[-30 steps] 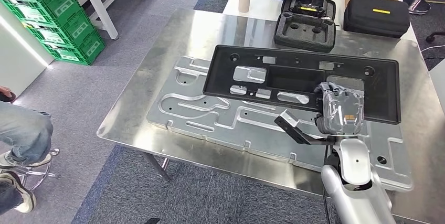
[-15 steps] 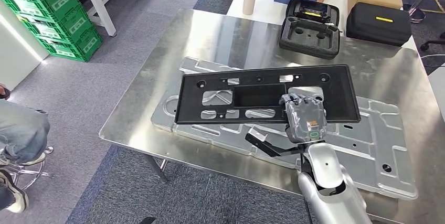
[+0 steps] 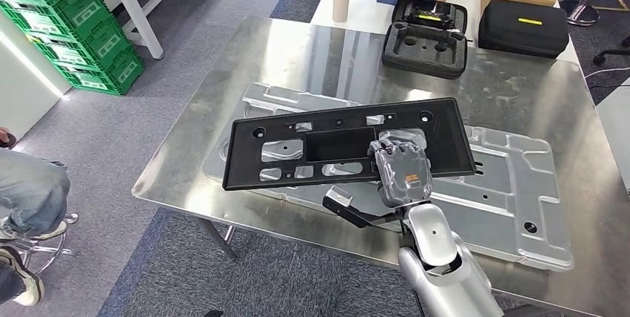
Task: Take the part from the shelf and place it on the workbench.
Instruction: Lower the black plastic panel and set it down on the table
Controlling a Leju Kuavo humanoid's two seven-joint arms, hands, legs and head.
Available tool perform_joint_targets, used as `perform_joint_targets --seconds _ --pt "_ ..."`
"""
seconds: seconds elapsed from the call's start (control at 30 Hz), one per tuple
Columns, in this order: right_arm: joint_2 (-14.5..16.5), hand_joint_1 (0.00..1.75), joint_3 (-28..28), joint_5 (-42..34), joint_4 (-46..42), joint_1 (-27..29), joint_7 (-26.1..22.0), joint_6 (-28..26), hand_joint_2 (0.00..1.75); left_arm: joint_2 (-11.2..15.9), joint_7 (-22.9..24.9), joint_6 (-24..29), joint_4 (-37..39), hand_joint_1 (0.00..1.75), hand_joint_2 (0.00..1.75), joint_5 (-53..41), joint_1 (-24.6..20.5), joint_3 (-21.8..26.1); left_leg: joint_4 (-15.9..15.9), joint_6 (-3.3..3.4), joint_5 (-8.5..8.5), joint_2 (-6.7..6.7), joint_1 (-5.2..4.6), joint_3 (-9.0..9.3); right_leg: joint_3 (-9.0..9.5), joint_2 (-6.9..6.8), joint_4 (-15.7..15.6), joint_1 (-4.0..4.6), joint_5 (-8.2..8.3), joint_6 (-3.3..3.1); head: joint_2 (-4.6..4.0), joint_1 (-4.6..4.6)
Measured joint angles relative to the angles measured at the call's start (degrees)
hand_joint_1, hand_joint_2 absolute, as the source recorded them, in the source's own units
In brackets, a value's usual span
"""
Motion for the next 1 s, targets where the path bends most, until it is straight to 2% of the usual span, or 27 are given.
perform_joint_targets --seconds 0.03,0.07,0.1,0.17,0.23,0.27,0.37,0.43,0.5,0.53,0.57,0.6,0.63,0.7,0.73,0.77,0.83,0.9,0.93,1.0 --pt "0.2 1.75 0.1 -0.2 0.6 -0.1 0.0 -0.2 1.75 0.1 0.0 -0.1 0.0 0.00 0.00 0.0 0.1 0.0 3.4 -0.16 -1.12 0.01 0.05 -1.52 0.00 0.01 0.1 0.02 -0.04 -0.02 0.00 -0.03" --pt "0.4 1.75 0.3 -0.5 1.1 -0.2 0.1 -0.3 1.75 0.1 0.0 -0.2 0.0 0.00 0.00 -0.1 0.1 0.0 4.9 -0.29 -1.14 0.01 0.10 -2.20 0.00 0.02 0.2 0.03 -0.14 0.01 0.00 -0.03" --pt "0.6 1.75 0.4 -0.7 1.5 -0.4 0.1 -0.5 1.75 0.1 0.0 -0.3 0.0 0.00 0.00 -0.1 0.2 0.0 3.8 -0.38 -0.05 0.02 0.16 -1.71 0.01 0.06 0.4 0.01 -0.31 0.07 0.00 -0.04" --pt "1.0 1.75 0.5 -1.2 2.3 -1.1 0.2 -0.9 1.75 0.1 0.0 -0.3 0.0 0.00 0.00 -0.3 0.2 0.0 -3.7 -0.43 3.77 0.03 0.34 2.02 -0.04 0.17 1.2 -0.04 -0.91 0.42 0.00 -0.08" --pt "1.5 1.75 0.6 -1.5 3.1 -2.3 0.5 -1.0 1.75 0.1 -0.1 -0.3 0.0 0.00 0.00 -0.5 0.0 0.0 -9.9 0.02 5.69 -0.06 0.44 5.07 -0.46 0.32 2.3 0.21 -1.67 1.02 0.00 -0.12" --pt "1.7 1.75 0.7 -1.5 3.4 -2.9 0.6 -1.0 1.75 0.1 -0.1 -0.3 0.0 0.00 0.00 -0.6 0.0 -0.1 -11.0 0.36 5.76 -0.14 0.42 5.53 -0.69 0.36 2.7 0.33 -1.89 1.29 0.00 -0.10" --pt "2.1 1.75 0.8 -1.2 4.2 -3.8 1.1 -0.7 1.75 -0.1 -0.2 -0.4 0.0 0.00 0.00 -0.6 0.1 -0.1 -11.1 1.45 5.68 -0.25 0.45 5.35 -1.06 0.35 3.2 0.31 -2.44 2.12 0.00 0.01" --pt "2.3 1.75 1.1 -0.5 4.9 -4.5 1.9 -0.4 1.75 -0.4 -0.3 -0.3 0.0 0.00 0.00 -0.7 0.1 -0.1 -11.2 2.05 5.78 -0.23 0.64 5.33 -2.96 0.33 7.3 0.17 -4.87 2.86 0.00 0.12" --pt "2.3 1.75 1.3 0.0 6.0 -5.1 2.8 0.0 1.75 -0.6 -0.2 -0.3 0.0 0.00 0.00 -0.7 0.0 -0.1 -11.2 2.33 5.77 -0.23 0.61 5.22 -7.07 0.33 15.7 0.00 -8.63 3.33 0.00 0.23" --pt "2.4 1.75 1.4 0.2 6.6 -5.2 3.2 0.3 1.75 -0.7 -0.1 -0.3 0.0 0.00 0.00 -0.7 0.0 -0.1 -11.2 2.37 5.75 -0.24 0.59 5.19 -9.01 0.33 19.4 -0.05 -9.79 3.40 0.00 0.23" --pt "2.4 1.75 1.5 0.4 7.3 -5.2 3.5 0.5 1.75 -0.7 -0.1 -0.3 0.0 0.00 0.00 -0.7 0.0 -0.1 -11.2 2.40 5.73 -0.26 0.57 5.20 -10.17 0.33 21.3 -0.07 -9.95 3.35 0.00 0.25" --pt "2.4 1.75 1.6 0.4 7.8 -5.2 3.6 0.6 1.75 -0.8 -0.1 -0.3 0.0 0.00 0.00 -0.7 0.1 -0.1 -11.2 2.41 5.72 -0.28 0.52 5.24 -10.19 0.33 20.7 -0.07 -8.93 3.16 0.00 0.26" --pt "2.4 1.75 1.7 0.5 8.4 -5.3 3.7 0.6 1.75 -0.8 -0.1 -0.3 0.0 0.00 0.00 -0.7 0.1 -0.1 -11.2 2.41 5.72 -0.30 0.46 5.29 -9.10 0.33 17.9 -0.03 -7.00 2.79 0.00 0.27" --pt "2.5 1.75 1.8 0.5 9.2 -5.7 3.8 0.6 1.75 -1.0 -0.1 -0.3 0.0 0.00 0.00 -0.7 0.1 -0.1 -11.2 2.33 5.71 -0.32 0.28 5.37 -5.16 0.30 9.2 0.35 -2.86 1.62 0.00 0.25" --pt "2.6 1.75 1.8 0.4 9.5 -5.9 3.9 0.6 1.75 -1.2 -0.1 -0.3 0.0 0.00 0.00 -0.7 0.0 -0.1 -11.2 2.17 5.73 -0.30 0.19 5.34 -3.62 0.18 5.7 0.57 -1.63 1.23 0.00 0.25" --pt "2.7 1.75 1.8 0.4 9.9 -6.2 4.1 0.6 1.75 -1.3 -0.1 -0.3 0.0 0.00 0.00 -0.7 0.0 -0.1 -11.2 1.92 5.77 -0.27 0.15 5.29 -2.74 0.09 3.7 0.76 -1.06 1.00 0.00 0.23" --pt "2.8 1.75 1.8 0.2 10.8 -6.5 4.6 0.6 1.75 -1.5 -0.2 -0.3 0.0 0.00 0.00 -0.7 0.0 -0.1 -11.4 1.28 5.87 -0.14 0.11 5.29 -2.46 -0.01 2.7 0.78 -0.83 0.97 0.00 0.21" --pt "2.7 1.75 1.8 0.0 11.8 -6.5 4.9 0.6 1.75 -1.4 -0.2 -0.3 0.0 0.00 0.00 -0.7 0.1 -0.1 -10.5 0.77 5.07 -0.03 0.12 5.02 -2.04 0.03 2.0 0.48 -0.34 0.56 0.00 0.10" --pt "2.7 1.75 1.7 -0.2 12.3 -6.5 5.0 0.6 1.75 -1.3 -0.2 -0.3 0.0 0.00 0.00 -0.7 0.1 -0.1 -8.6 0.57 3.77 -0.01 0.12 4.20 -1.80 0.02 1.5 0.32 -0.08 0.30 0.00 0.03" --pt "2.6 1.75 1.5 -0.7 13.2 -6.6 5.2 0.7 1.75 -1.1 -0.1 -0.2 0.0 0.00 0.00 -0.7 0.2 -0.1 -1.5 0.24 -0.08 -0.01 0.20 1.12 -1.61 0.00 1.2 0.27 0.12 0.03 0.00 -0.12"
